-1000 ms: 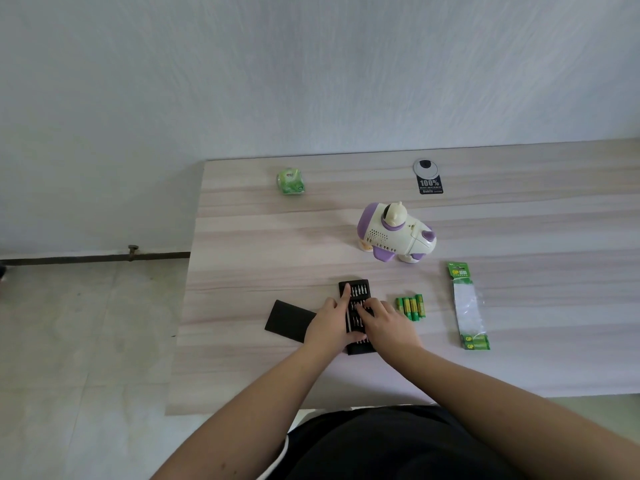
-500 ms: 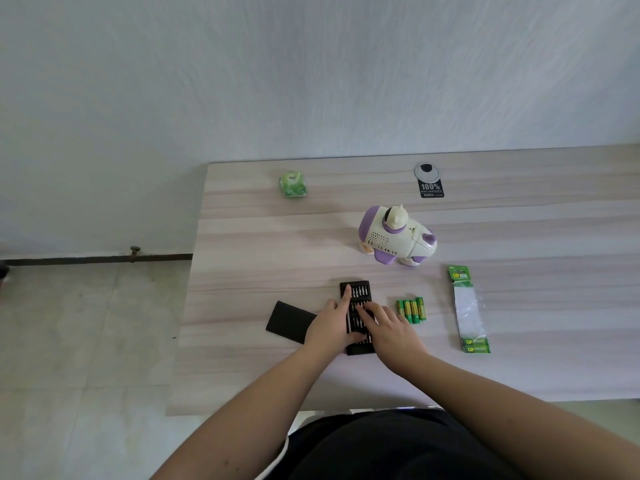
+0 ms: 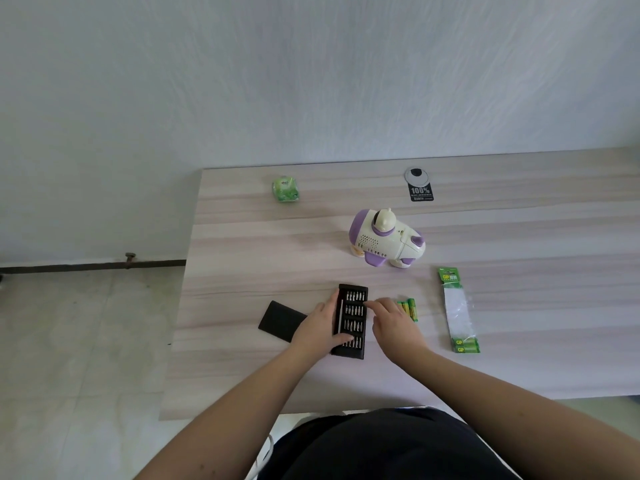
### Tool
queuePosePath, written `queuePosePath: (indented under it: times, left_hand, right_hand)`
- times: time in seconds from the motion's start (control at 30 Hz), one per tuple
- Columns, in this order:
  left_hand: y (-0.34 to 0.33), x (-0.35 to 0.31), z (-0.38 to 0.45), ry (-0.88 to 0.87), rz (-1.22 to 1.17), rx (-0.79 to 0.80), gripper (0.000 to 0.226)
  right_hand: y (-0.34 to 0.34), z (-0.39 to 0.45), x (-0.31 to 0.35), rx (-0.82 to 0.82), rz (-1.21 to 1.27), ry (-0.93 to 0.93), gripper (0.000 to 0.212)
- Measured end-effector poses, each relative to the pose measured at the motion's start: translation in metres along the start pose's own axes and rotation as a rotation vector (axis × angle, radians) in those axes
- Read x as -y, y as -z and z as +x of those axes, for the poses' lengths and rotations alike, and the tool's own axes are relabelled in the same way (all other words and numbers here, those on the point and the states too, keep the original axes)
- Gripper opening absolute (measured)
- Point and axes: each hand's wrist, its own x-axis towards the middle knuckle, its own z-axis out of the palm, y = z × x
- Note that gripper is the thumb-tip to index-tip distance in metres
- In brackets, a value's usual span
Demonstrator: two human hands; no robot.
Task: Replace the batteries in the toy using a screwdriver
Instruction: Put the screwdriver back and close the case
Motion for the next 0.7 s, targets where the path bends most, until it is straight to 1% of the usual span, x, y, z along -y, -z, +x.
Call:
queuePosePath:
  times: [0.1,0.17,0.3,0.4,0.7]
  left_hand:
    - [-0.001,0.005,-0.01,-0.013,-0.02,-0.078,0.078]
    - [-0.004,0.008,-0.016,-0.014,-0.023,-0.099,0.071]
    - [-0.006,0.009,-0.019,-0.012,-0.008,-0.081,0.073]
    - [-0.007,0.007,-0.018,-0.013,0.019,-0.079,0.071]
    - [-0.007,0.009,-0.013,-0.017,0.056,-0.047,0.068]
  right_hand:
    - [0.004,0.009,0.004,-0.036,-0.032,0.038,0.04]
    - [0.008,0.018,0.009,-0.04,-0.06,0.037,0.042]
    - [0.013,0.036,0.015,0.094,-0.123,0.035,0.053]
    - [0.013,0.044,0.018,0.166,-0.154,0.059,0.064]
    - [0.011,0.05,0.017,0.19,-0.199,0.045,0.066]
